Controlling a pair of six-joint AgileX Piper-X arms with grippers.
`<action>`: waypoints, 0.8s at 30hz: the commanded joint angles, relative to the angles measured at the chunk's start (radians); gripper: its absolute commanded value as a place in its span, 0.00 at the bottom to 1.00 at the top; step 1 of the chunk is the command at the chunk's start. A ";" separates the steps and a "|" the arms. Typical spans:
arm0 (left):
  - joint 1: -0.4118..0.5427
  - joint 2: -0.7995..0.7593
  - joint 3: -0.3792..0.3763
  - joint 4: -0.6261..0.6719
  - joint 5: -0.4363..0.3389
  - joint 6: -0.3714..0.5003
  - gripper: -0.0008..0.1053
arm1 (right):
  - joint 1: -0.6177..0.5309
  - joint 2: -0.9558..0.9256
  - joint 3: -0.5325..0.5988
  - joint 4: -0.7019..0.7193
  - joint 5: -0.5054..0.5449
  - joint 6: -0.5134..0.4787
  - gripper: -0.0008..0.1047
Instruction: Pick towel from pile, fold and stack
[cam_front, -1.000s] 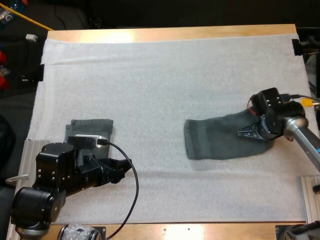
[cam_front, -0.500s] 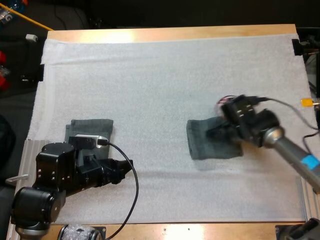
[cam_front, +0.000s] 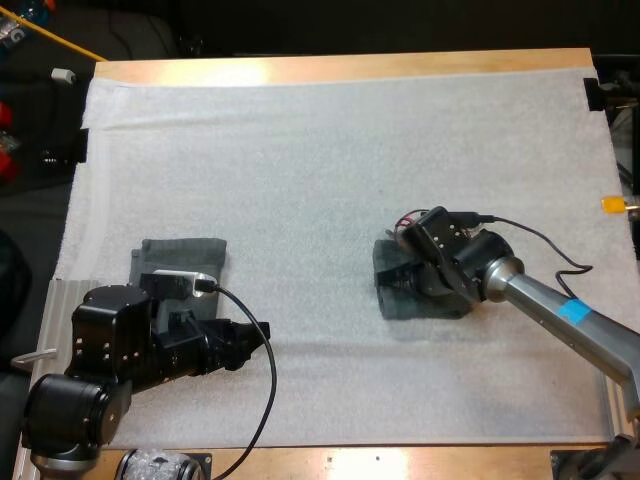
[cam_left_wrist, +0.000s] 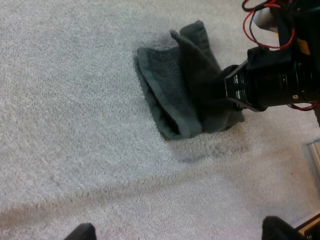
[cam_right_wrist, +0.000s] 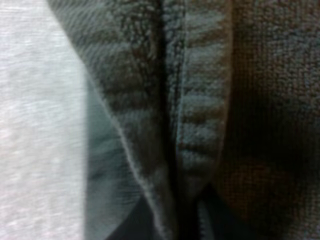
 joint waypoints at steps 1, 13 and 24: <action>0.001 -0.004 -0.007 0.001 0.008 0.006 0.60 | 0.001 -0.003 -0.006 -0.026 -0.039 0.006 0.23; 0.001 -0.004 -0.007 0.001 0.008 0.006 0.60 | 0.004 -0.003 -0.006 -0.078 -0.201 0.077 0.59; 0.001 -0.004 -0.007 -0.008 0.008 0.006 0.60 | 0.109 0.024 0.000 -0.112 -0.221 0.176 0.59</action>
